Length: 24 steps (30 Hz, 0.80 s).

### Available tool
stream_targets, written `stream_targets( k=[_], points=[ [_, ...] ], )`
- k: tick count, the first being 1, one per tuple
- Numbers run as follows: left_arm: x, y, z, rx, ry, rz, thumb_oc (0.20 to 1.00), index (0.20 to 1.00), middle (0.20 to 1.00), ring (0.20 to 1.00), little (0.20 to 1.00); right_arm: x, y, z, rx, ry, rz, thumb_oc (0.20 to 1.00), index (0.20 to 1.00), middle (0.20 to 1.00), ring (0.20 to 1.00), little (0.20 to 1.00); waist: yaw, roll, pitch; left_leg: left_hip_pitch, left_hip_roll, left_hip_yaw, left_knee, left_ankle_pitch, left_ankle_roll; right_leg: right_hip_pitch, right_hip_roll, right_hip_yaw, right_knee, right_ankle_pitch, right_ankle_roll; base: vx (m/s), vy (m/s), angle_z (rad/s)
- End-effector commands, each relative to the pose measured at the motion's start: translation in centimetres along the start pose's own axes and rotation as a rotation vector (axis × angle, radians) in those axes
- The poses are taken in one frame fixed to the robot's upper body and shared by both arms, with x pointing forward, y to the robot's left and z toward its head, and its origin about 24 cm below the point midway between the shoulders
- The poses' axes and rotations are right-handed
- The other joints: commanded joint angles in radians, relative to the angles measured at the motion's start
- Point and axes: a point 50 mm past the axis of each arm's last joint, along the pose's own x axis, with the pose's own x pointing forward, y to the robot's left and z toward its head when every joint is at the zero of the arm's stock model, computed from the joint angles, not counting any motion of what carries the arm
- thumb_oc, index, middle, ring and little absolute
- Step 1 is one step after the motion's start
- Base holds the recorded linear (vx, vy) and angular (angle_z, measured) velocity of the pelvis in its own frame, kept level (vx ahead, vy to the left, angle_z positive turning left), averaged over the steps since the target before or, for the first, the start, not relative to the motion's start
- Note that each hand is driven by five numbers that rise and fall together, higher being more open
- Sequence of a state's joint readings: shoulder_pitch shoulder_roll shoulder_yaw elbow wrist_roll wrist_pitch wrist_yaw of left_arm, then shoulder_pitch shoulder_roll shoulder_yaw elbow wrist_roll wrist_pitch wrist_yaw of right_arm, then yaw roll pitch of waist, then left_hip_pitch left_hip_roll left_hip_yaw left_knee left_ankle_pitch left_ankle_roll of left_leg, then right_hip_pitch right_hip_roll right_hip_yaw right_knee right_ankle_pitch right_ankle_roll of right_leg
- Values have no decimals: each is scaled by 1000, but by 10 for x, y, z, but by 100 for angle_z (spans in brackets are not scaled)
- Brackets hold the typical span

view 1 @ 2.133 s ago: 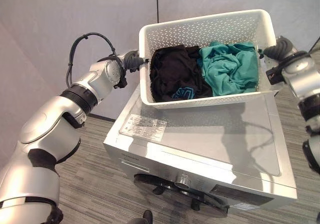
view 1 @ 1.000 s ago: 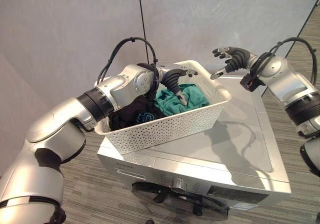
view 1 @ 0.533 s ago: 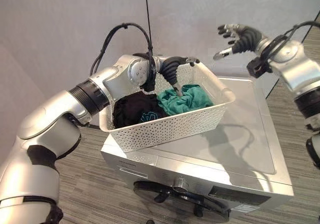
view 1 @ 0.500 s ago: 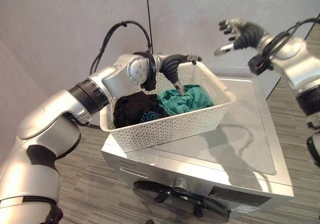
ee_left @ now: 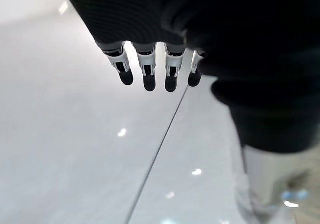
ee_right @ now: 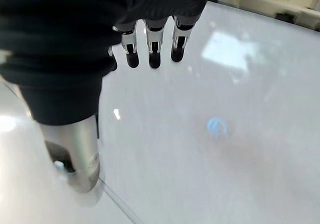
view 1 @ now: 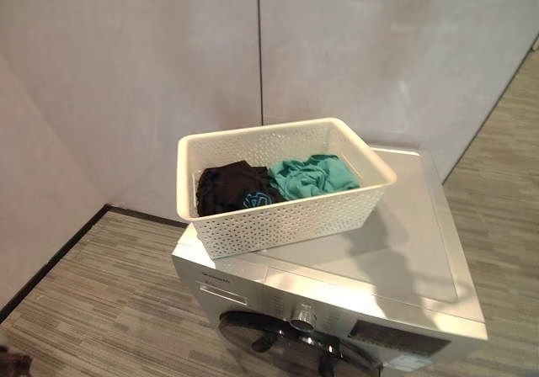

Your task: Grab the laundry basket,head to the washer,open it,put in the laundry and shut it.

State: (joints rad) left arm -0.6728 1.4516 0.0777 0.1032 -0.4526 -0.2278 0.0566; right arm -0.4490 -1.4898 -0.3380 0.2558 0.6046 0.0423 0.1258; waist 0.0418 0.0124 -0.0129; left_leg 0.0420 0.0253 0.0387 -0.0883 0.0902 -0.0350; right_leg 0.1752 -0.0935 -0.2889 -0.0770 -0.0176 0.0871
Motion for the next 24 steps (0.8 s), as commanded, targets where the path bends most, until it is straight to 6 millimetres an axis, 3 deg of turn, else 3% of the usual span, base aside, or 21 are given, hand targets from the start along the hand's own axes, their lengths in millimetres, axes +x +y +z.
stream_targets(
  k=[1, 4, 5, 7, 8, 9, 14, 15, 17, 19, 20, 22, 23, 24],
  points=[
    [-65, -19, -52, -59, 202, 5, 1000, 1000, 1000, 1000, 1000, -102, -38, -96, 6, 310, -229, 1000, 1000, 1000, 1000, 1000, 31, -15, -23, -55, 37, 29, 7, -32, -31, 56, 3, -61, 90, -124, 27, -13, -40, 40],
    [-136, -28, -58, -50, 354, -101, 1000, 1000, 1000, 1000, 1000, -187, -48, -123, -15, 483, -331, 1000, 1000, 1000, 1000, 1000, 60, -17, -20, -65, 36, 12, 8, -42, -28, 53, 8, -62, 81, -131, 20, 15, -38, 10],
    [-159, -25, -54, -66, 412, -120, 1000, 1000, 1000, 1000, 1000, -204, -47, -127, -21, 523, -339, 1000, 1000, 1000, 1000, 1000, 53, -19, -27, -69, 36, 8, 9, -44, -27, 51, 9, -64, 80, -132, 19, 10, -37, -16],
    [-193, -35, -52, -135, 511, -200, 1000, 1000, 1000, 1000, 1000, -234, -26, -147, 27, 623, -334, 1000, 1000, 1000, 1000, 1000, 60, -24, -20, -79, 35, -4, 10, -43, -24, 47, 13, -68, 80, -135, 11, -8, -20, -2],
    [-193, -34, -51, -134, 513, -199, 1000, 1000, 1000, 1000, 1000, -233, -25, -147, 28, 623, -333, 1000, 1000, 1000, 1000, 1000, 58, -24, -21, -79, 35, -4, 10, -43, -24, 47, 13, -69, 80, -135, 11, -29, -40, 11],
    [-217, -44, -48, -170, 585, -274, 1000, 1000, 1000, 1000, 1000, -254, 1, -158, 95, 681, -300, 1000, 1000, 1000, 1000, 1000, 69, -27, -13, -85, 32, -13, 12, -43, -21, 46, 15, -75, 78, -138, 5, -25, -33, 10],
    [-293, -94, -60, -428, 907, -355, 1000, 1000, 1000, 1000, 1000, -281, 78, -182, 276, 835, -155, 1000, 1000, 1000, 1000, 1000, 99, -33, 14, -101, 24, -40, 16, -34, -15, 38, 20, -95, 78, -141, -5, -31, -31, 6],
    [-293, -94, -60, -428, 906, -355, 1000, 1000, 1000, 1000, 1000, -281, 78, -182, 276, 836, -155, 1000, 1000, 1000, 1000, 1000, 99, -33, 14, -101, 24, -40, 16, -34, -15, 38, 20, -96, 78, -141, -5, -30, -34, 42],
    [-351, -125, -71, -473, 1162, -413, 1000, 1000, 1000, 1000, 1000, -311, 110, -196, 352, 984, -112, 1000, 1000, 1000, 1000, 1000, 115, -39, 30, -112, 20, -54, 23, -27, -15, 35, 22, -108, 81, -143, -12, -51, -39, 40],
    [-378, -149, -78, -473, 1280, -444, 1000, 1000, 1000, 1000, 1000, -328, 132, -210, 342, 1107, -53, 1000, 1000, 1000, 1000, 1000, 125, -41, 39, -123, 18, -66, 30, -22, -16, 33, 22, -118, 85, -147, -15, -20, -21, 25],
    [-378, -149, -78, -473, 1280, -444, 1000, 1000, 1000, 1000, 1000, -328, 132, -210, 342, 1107, -54, 1000, 1000, 1000, 1000, 1000, 125, -41, 39, -123, 18, -66, 30, -22, -16, 33, 22, -118, 85, -147, -15, -20, -16, 25],
    [-428, -195, -82, -468, 1520, -456, 1000, 1000, 1000, 1000, 1000, -360, 197, -223, 307, 1309, 198, 1000, 1000, 1000, 1000, 1000, 138, -40, 52, -131, 18, -79, 33, -12, -13, 28, 24, -132, 90, -154, -20, -47, -17, 20],
    [-427, -196, -82, -468, 1517, -454, 1000, 1000, 1000, 1000, 1000, -359, 197, -224, 308, 1306, 197, 1000, 1000, 1000, 1000, 1000, 137, -40, 55, -132, 18, -80, 34, -12, -14, 28, 24, -132, 91, -154, -20, -35, -20, 15],
    [-439, -206, -81, -460, 1570, -452, 1000, 1000, 1000, 1000, 1000, -381, 216, -225, 340, 1392, 246, 1000, 1000, 1000, 1000, 1000, 140, -41, 56, -133, 19, -83, 35, -8, -15, 27, 25, -133, 91, -156, -22, -13, -24, 4]
  ],
)
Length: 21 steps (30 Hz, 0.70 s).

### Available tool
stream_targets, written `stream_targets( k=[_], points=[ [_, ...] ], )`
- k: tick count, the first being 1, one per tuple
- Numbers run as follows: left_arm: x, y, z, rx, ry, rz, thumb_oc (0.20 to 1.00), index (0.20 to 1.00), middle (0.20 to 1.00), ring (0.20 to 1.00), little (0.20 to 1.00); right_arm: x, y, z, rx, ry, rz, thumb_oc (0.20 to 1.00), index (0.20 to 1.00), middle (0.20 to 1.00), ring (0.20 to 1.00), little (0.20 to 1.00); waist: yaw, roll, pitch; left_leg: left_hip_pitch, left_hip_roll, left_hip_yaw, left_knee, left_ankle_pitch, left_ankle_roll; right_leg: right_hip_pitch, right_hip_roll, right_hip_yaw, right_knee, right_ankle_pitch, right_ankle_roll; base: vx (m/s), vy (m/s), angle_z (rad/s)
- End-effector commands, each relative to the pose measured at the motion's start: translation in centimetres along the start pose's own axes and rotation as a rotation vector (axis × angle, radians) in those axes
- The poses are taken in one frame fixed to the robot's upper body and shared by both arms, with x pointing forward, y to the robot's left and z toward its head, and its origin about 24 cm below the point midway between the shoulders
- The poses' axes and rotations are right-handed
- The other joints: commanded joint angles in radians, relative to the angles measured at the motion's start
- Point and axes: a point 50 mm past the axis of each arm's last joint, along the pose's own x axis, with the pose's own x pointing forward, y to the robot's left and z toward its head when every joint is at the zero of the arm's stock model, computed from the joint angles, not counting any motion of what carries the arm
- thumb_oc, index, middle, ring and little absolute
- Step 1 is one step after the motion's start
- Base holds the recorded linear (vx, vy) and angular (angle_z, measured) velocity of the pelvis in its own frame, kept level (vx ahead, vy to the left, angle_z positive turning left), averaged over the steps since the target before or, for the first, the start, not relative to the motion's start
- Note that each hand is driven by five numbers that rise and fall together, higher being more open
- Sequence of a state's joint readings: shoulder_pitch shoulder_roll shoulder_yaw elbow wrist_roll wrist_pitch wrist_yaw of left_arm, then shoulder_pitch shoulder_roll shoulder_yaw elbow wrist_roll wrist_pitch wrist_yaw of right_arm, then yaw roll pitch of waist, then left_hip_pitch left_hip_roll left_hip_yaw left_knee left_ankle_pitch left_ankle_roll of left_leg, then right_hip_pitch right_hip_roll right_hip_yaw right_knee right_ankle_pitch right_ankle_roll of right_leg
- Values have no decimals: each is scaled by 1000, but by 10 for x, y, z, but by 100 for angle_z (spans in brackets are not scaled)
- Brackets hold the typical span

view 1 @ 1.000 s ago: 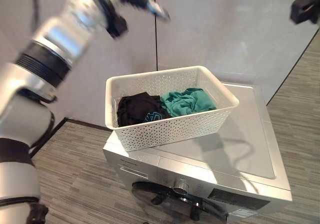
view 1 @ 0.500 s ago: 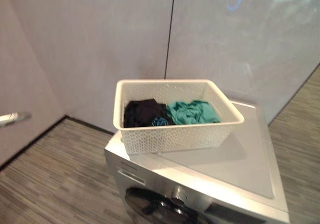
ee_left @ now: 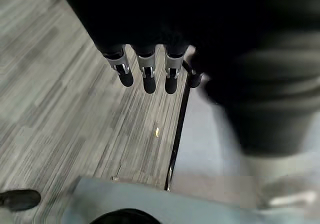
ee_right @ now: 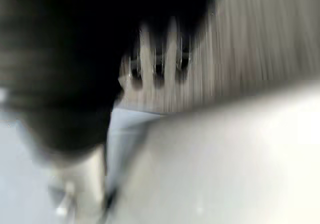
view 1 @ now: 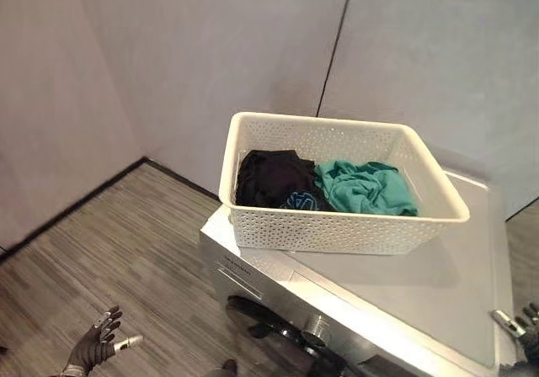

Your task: Grab the laundry basket,head to the washer,open it,put in the laundry and shut it.

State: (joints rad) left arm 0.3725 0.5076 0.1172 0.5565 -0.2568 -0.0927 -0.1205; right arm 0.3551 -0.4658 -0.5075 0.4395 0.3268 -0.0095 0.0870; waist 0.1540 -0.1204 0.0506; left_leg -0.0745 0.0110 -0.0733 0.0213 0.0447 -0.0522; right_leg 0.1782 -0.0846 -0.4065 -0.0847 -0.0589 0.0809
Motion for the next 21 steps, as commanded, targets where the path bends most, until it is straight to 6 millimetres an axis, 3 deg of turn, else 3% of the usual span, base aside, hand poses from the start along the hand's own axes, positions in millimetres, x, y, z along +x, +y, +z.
stream_targets(
  k=[1, 2, 6, 7, 11, 14, 16, 17, 18, 21],
  points=[
    [22, -23, 10, 35, -21, 36, 1000, 1000, 1000, 1000, 1000, -8, 76, -84, -128, 361, 221, 1000, 1000, 1000, 1000, 1000, 33, 92, -1, -20, 33, 21, -71, 41, 2, 23, 18, -18, 103, -119, -20, -21, -38, -2],
    [25, -29, 0, 28, 29, 50, 1000, 1000, 1000, 1000, 1000, -17, 95, -105, -184, 453, 284, 1000, 1000, 1000, 1000, 1000, 42, 94, 3, -24, 33, 16, -67, 45, 1, 22, 19, -28, 108, -124, -24, -15, -29, -3],
    [28, -37, -7, 27, 65, 47, 1000, 1000, 1000, 1000, 1000, -29, 109, -125, -175, 548, 323, 1000, 1000, 1000, 1000, 1000, 46, 98, 6, -25, 32, 11, -64, 47, -1, 22, 19, -35, 113, -127, -26, 0, -6, -1],
    [29, -41, -11, 20, 93, 43, 1000, 1000, 1000, 1000, 1000, -39, 114, -141, -194, 632, 341, 1000, 1000, 1000, 1000, 1000, 50, 102, 8, -27, 31, 7, -61, 49, -2, 23, 20, -43, 114, -130, -28, 0, -4, 11],
    [32, -53, -15, 29, 121, -5, 1000, 1000, 1000, 1000, 1000, -55, 119, -161, -323, 762, 376, 1000, 1000, 1000, 1000, 1000, 69, 108, 9, -14, 29, -3, -65, 35, -9, 37, 18, -47, 113, -148, -27, 32, -16, 7],
    [31, -65, -19, 143, 143, -99, 1000, 1000, 1000, 1000, 1000, -66, 120, -172, -336, 842, 382, 1000, 1000, 1000, 1000, 1000, 72, 130, 5, -26, 26, -2, -60, 51, 1, 31, 16, -66, 111, -131, -25, -2, 51, 7],
    [27, -70, -31, 233, 190, -145, 1000, 1000, 1000, 1000, 1000, -78, 120, -181, -354, 905, 393, 1000, 1000, 1000, 1000, 1000, 74, 133, 2, -13, 25, -6, -67, 34, -4, 39, 16, -56, 112, -149, -24, 86, 11, 1],
    [21, -78, -46, 324, 256, -204, 1000, 1000, 1000, 1000, 1000, -91, 117, -189, -371, 969, 393, 1000, 1000, 1000, 1000, 1000, 72, 143, 1, -8, 24, -6, -69, 32, -3, 41, 13, -58, 113, -152, -25, -29, 93, 3],
    [22, -78, -45, 325, 253, -206, 1000, 1000, 1000, 1000, 1000, -90, 117, -189, -369, 968, 391, 1000, 1000, 1000, 1000, 1000, 72, 150, 2, -20, 23, -4, -64, 48, 5, 34, 13, -72, 112, -134, -25, -30, 102, 4],
    [9, -85, -71, 378, 368, -270, 1000, 1000, 1000, 1000, 1000, -110, 110, -202, -319, 1068, 369, 1000, 1000, 1000, 1000, 1000, 58, 166, 0, -15, 24, 3, -65, 46, 6, 34, 9, -67, 108, -133, -24, -5, 69, 5]
  ],
)
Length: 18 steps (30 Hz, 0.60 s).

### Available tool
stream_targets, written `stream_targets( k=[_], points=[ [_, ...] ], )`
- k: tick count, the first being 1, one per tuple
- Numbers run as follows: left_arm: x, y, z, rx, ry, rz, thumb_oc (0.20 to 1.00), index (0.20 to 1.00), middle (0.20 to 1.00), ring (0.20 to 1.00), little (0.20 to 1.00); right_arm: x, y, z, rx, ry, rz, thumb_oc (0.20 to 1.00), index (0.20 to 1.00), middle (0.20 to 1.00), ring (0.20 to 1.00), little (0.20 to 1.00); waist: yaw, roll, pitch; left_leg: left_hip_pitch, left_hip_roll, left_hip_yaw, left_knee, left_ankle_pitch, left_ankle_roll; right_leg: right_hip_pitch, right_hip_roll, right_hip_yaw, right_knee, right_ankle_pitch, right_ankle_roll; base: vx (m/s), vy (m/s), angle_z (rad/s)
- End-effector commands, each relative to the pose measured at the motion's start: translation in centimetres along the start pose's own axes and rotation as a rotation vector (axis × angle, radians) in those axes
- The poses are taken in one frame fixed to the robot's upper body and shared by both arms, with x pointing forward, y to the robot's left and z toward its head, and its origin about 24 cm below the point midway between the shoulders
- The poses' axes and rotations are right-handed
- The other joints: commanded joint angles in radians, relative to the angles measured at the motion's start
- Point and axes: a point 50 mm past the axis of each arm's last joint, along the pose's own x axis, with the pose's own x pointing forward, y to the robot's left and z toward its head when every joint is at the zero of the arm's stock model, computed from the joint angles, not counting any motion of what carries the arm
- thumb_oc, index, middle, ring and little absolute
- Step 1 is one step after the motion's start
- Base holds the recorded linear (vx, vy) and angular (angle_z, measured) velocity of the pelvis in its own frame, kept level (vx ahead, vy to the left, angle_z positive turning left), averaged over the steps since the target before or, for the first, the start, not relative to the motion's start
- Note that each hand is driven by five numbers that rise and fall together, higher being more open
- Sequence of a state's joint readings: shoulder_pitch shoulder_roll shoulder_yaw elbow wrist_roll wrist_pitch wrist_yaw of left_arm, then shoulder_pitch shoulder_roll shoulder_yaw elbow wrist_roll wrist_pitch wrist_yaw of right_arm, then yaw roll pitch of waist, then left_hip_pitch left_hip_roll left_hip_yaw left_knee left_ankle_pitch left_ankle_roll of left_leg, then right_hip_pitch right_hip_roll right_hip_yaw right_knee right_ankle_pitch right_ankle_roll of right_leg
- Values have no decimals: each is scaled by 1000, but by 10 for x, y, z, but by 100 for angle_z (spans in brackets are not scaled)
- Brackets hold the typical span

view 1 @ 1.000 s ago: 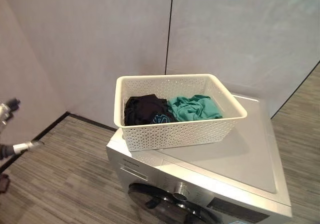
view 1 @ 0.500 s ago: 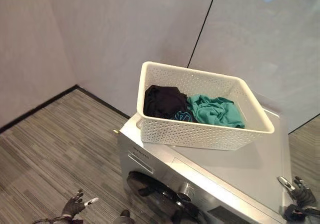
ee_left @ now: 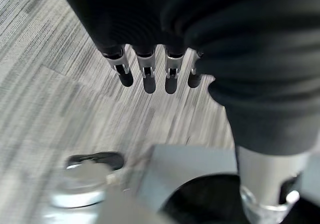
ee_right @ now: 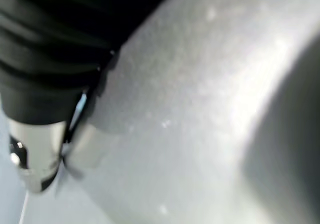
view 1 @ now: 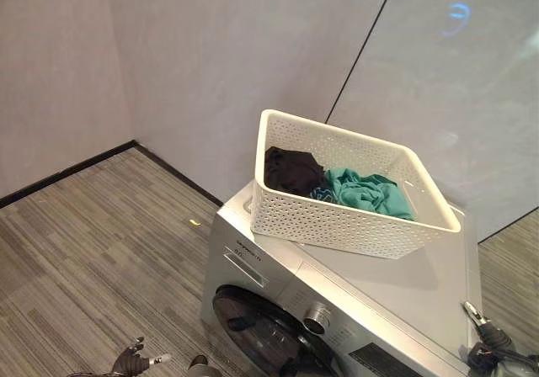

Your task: Grab the laundry basket,head to the washer,open it,put in the laundry and shut it.

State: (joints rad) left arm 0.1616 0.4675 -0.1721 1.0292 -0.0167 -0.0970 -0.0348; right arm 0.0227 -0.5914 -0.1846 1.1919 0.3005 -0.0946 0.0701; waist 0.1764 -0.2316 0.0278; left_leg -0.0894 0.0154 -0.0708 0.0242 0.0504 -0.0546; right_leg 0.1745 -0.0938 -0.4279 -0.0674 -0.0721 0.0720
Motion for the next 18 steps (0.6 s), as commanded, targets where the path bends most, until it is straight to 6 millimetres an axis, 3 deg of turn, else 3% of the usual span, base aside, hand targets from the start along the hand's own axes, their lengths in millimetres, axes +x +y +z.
stream_targets(
  k=[1, 3, 6, 8, 11, 15, 16, 18],
  points=[
    [-1, -54, -12, 63, 63, -175, 1000, 1000, 1000, 1000, 1000, -83, 121, -175, -201, 701, 369, 1000, 1000, 1000, 1000, 1000, 32, 280, 22, 1, 20, 4, -71, 40, 8, 37, 17, -44, 89, -120, -15, 19, 54, 1],
    [-9, -73, -34, 70, 151, -242, 1000, 1000, 1000, 1000, 1000, -98, 122, -192, -189, 772, 400, 1000, 1000, 1000, 1000, 1000, 17, 289, 24, 7, 23, 18, -77, 39, 8, 34, 14, -37, 88, -117, -13, 8, 59, -5],
    [-13, -82, -45, 65, 198, -272, 1000, 1000, 1000, 1000, 1000, -112, 127, -204, -209, 826, 460, 1000, 1000, 1000, 1000, 1000, 11, 291, 25, 8, 23, 22, -79, 40, 8, 32, 13, -35, 87, -115, -14, 2, 27, -9],
    [-18, -93, -53, 95, 235, -328, 1000, 1000, 1000, 1000, 1000, -141, 138, -227, -320, 941, 631, 1000, 1000, 1000, 1000, 1000, 11, 292, 27, 12, 24, 26, -83, 39, 8, 32, 11, -37, 84, -112, -13, 3, 12, 2],
    [-18, -93, -52, 130, 231, -350, 1000, 1000, 1000, 1000, 1000, -165, 150, -240, -552, 980, 866, 1000, 1000, 1000, 1000, 1000, 19, 288, 25, 19, 22, 25, -89, 36, 7, 36, 9, -37, 80, -116, -13, 29, -13, -2],
    [-14, -85, -44, 155, 193, -328, 1000, 1000, 1000, 1000, 1000, -172, 166, -238, -746, 902, 1102, 1000, 1000, 1000, 1000, 1000, 29, 274, 19, 33, 20, 13, -96, 16, -1, 47, 10, -26, 79, -139, -15, 50, -31, -2],
    [-11, -81, -37, 164, 160, -318, 1000, 1000, 1000, 1000, 1000, -169, 180, -227, -805, 800, 1212, 1000, 1000, 1000, 1000, 1000, 39, 270, 18, 34, 18, 7, -97, 14, -2, 47, 12, -28, 80, -143, -16, 39, -36, 1],
    [-10, -77, -32, 171, 136, -308, 1000, 1000, 1000, 1000, 1000, -166, 191, -215, -821, 718, 1298, 1000, 1000, 1000, 1000, 1000, 44, 268, 17, 33, 17, 1, -96, 13, -3, 49, 12, -31, 80, -146, -16, 0, 0, 0]
  ],
)
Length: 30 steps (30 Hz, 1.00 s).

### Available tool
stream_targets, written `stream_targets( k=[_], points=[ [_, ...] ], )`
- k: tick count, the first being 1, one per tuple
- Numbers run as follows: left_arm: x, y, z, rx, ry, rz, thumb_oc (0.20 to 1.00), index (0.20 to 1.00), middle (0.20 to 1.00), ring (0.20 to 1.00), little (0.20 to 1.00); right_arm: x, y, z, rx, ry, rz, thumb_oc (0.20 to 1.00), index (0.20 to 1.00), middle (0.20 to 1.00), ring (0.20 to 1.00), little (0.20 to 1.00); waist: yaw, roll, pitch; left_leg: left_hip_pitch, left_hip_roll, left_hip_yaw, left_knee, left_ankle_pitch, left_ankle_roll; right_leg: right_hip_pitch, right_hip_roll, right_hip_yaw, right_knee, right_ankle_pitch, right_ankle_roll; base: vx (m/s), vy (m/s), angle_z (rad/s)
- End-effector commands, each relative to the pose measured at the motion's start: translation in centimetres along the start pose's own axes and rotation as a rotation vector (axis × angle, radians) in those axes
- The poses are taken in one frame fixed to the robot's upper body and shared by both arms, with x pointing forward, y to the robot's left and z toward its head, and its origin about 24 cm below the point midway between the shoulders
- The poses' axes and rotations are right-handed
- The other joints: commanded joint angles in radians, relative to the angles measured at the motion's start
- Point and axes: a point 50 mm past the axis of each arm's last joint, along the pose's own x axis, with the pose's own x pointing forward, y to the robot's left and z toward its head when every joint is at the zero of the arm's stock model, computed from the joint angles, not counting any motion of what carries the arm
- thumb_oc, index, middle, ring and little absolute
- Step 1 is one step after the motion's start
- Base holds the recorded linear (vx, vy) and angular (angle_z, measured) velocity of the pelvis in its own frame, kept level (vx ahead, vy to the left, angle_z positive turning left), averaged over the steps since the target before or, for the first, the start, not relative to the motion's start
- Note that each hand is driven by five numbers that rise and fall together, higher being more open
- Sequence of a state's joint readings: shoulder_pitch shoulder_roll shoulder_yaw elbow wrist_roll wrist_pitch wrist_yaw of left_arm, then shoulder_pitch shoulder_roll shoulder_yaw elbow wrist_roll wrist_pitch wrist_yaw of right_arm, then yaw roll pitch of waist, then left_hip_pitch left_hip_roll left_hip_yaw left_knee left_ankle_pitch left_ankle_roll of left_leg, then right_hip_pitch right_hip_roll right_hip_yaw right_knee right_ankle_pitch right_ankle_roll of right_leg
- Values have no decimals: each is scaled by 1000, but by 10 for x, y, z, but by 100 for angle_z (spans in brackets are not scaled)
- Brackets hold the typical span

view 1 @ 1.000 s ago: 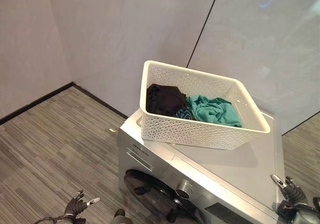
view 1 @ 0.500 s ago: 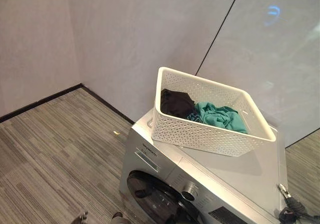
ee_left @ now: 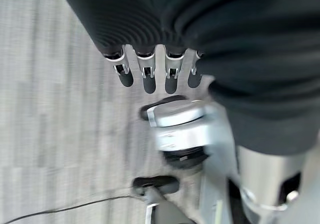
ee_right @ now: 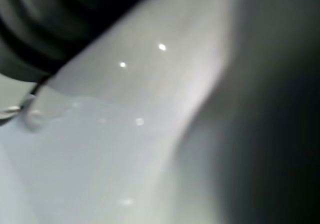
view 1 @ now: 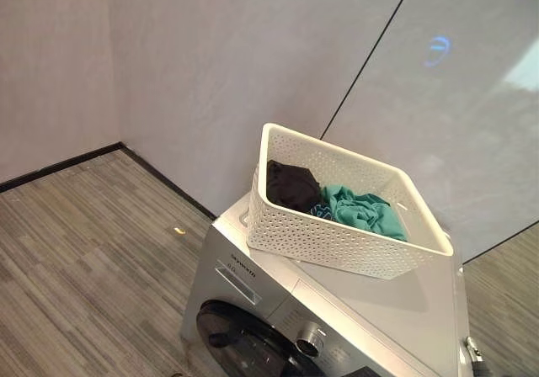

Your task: Grab the laundry basket,head to the washer,open it,put in the laundry and shut it.

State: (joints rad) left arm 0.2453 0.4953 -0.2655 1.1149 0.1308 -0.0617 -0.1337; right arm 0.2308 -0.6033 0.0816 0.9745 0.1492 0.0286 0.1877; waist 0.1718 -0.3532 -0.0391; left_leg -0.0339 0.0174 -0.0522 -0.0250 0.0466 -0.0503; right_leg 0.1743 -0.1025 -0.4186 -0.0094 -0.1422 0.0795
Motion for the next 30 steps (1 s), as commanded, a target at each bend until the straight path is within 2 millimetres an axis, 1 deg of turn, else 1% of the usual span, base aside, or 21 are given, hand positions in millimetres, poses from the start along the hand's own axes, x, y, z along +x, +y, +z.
stream_targets(
  k=[1, 3, 4, 6, 8, 11, 14, 15, 16, 18, 19, 20, 21, 22, 23, 24, 25, 26, 29, 30],
  points=[
    [11, -55, 42, -31, -106, -130, 1000, 1000, 1000, 1000, 1000, -61, 256, -88, -473, 363, 1062, 1000, 1000, 1000, 1000, 1000, 48, 390, 83, -23, 14, -18, -46, 16, -7, 49, 20, -41, 22, -76, -24, 0, 0, 0],
    [11, -51, 45, -10, -126, -120, 1000, 1000, 1000, 1000, 1000, -59, 258, -70, -480, 279, 1111, 1000, 1000, 1000, 1000, 1000, 58, 388, 83, -24, 13, -22, -46, 16, -7, 49, 20, -44, 24, -80, -25, 0, 0, 0],
    [10, -49, 46, -1, -137, -118, 1000, 1000, 1000, 1000, 1000, -55, 254, -58, -463, 225, 1108, 1000, 1000, 1000, 1000, 1000, 63, 389, 80, -24, 12, -25, -44, 15, -7, 51, 19, -47, 26, -83, -25, 0, 0, 0],
    [10, -47, 46, 1, -144, -115, 1000, 1000, 1000, 1000, 1000, -50, 251, -47, -468, 186, 1084, 1000, 1000, 1000, 1000, 1000, 72, 393, 78, -24, 11, -28, -43, 14, -7, 52, 19, -49, 27, -86, -26, 0, 0, 0],
    [9, -46, 45, -1, -144, -112, 1000, 1000, 1000, 1000, 1000, -44, 248, -41, -437, 181, 1053, 1000, 1000, 1000, 1000, 1000, 78, 395, 75, -25, 9, -31, -42, 15, -6, 54, 19, -51, 28, -88, -27, 0, 0, 0],
    [9, -43, 48, 3, -153, -108, 1000, 1000, 1000, 1000, 1000, -29, 244, -20, -399, 162, 952, 1000, 1000, 1000, 1000, 1000, 98, 403, 71, -28, 5, -37, -39, 17, -4, 57, 19, -59, 27, -88, -28, 0, 0, 0],
    [10, -43, 51, 20, -159, -111, 1000, 1000, 1000, 1000, 1000, -16, 237, -8, -344, 188, 852, 1000, 1000, 1000, 1000, 1000, 118, 409, 66, -28, 2, -43, -38, 20, -2, 62, 19, -68, 26, -88, -28, 0, 0, 0],
    [10, -42, 52, 21, -162, -109, 1000, 1000, 1000, 1000, 1000, -16, 237, -7, -342, 185, 850, 1000, 1000, 1000, 1000, 1000, 120, 409, 69, -29, 2, -43, -37, 20, -2, 62, 19, -68, 26, -88, -28, 11, 11, 5],
    [10, -41, 57, 45, -171, -114, 1000, 1000, 1000, 1000, 1000, -6, 223, -3, -337, 219, 740, 1000, 1000, 1000, 1000, 1000, 137, 413, 64, -30, 1, -51, -37, 22, -1, 66, 19, -75, 25, -88, -27, 11, 14, 3],
    [10, -40, 61, 61, -178, -116, 1000, 1000, 1000, 1000, 1000, 0, 210, -2, -322, 258, 655, 1000, 1000, 1000, 1000, 1000, 149, 418, 58, -29, -2, -57, -39, 24, 0, 69, 21, -81, 24, -88, -27, 0, 1, -2],
    [11, -34, 60, 35, -168, -82, 1000, 1000, 1000, 1000, 1000, -1, 190, -27, -270, 289, 599, 1000, 1000, 1000, 1000, 1000, 124, 413, 67, -26, 2, -50, -42, 24, -1, 65, 23, -73, 25, -88, -25, 0, 0, 0],
    [11, -35, 60, 36, -168, -84, 1000, 1000, 1000, 1000, 1000, -1, 189, -28, -271, 291, 597, 1000, 1000, 1000, 1000, 1000, 124, 415, 65, -25, 3, -50, -43, 24, -2, 66, 23, -73, 25, -88, -25, -14, -13, 12],
    [12, -37, 55, 18, -150, -85, 1000, 1000, 1000, 1000, 1000, -6, 178, -52, -229, 382, 568, 1000, 1000, 1000, 1000, 1000, 106, 413, 70, -22, 5, -42, -45, 24, -2, 63, 24, -67, 26, -86, -24, -84, 37, 31],
    [13, -37, 51, -1, -125, -75, 1000, 1000, 1000, 1000, 1000, -12, 147, -81, -40, 513, 397, 1000, 1000, 1000, 1000, 1000, 76, 421, 77, -28, 10, -24, -44, 39, 4, 54, 25, -71, 23, -61, -21, -84, 33, 32],
    [13, -38, 50, -12, -118, -71, 1000, 1000, 1000, 1000, 1000, -14, 133, -89, 31, 543, 323, 1000, 1000, 1000, 1000, 1000, 65, 421, 79, -27, 13, -19, -45, 38, 4, 54, 25, -68, 22, -59, -21, -84, 37, 17],
    [13, -38, 48, -19, -114, -71, 1000, 1000, 1000, 1000, 1000, -11, 123, -86, 98, 534, 262, 1000, 1000, 1000, 1000, 1000, 56, 421, 81, -28, 15, -14, -45, 38, 4, 54, 25, -68, 21, -56, -20, -10, -5, -7],
    [13, -39, 49, -19, -115, -71, 1000, 1000, 1000, 1000, 1000, -11, 123, -86, 98, 534, 261, 1000, 1000, 1000, 1000, 1000, 57, 422, 81, -27, 15, -14, -45, 38, 4, 54, 25, -67, 20, -56, -20, -22, -1, -14],
    [13, -37, 48, -38, -115, -61, 1000, 1000, 1000, 1000, 1000, -8, 109, -83, 234, 509, 176, 1000, 1000, 1000, 1000, 1000, 40, 423, 86, -24, 20, -2, -47, 36, 3, 52, 24, -62, 18, -50, -16, -15, 0, -13],
    [13, -33, 50, -64, -122, -35, 1000, 1000, 1000, 1000, 1000, -3, 93, -74, 318, 451, 90, 1000, 1000, 1000, 1000, 1000, 26, 419, 90, -23, 24, 11, -48, 35, 0, 51, 22, -55, 14, -44, -12, -5, 2, -19],
    [13, -32, 50, -77, -122, -26, 1000, 1000, 1000, 1000, 1000, 0, 88, -70, 337, 430, 65, 1000, 1000, 1000, 1000, 1000, 28, 417, 89, -23, 24, 11, -49, 35, 0, 52, 21, -55, 13, -43, -11, 11, 1, -18]
  ],
)
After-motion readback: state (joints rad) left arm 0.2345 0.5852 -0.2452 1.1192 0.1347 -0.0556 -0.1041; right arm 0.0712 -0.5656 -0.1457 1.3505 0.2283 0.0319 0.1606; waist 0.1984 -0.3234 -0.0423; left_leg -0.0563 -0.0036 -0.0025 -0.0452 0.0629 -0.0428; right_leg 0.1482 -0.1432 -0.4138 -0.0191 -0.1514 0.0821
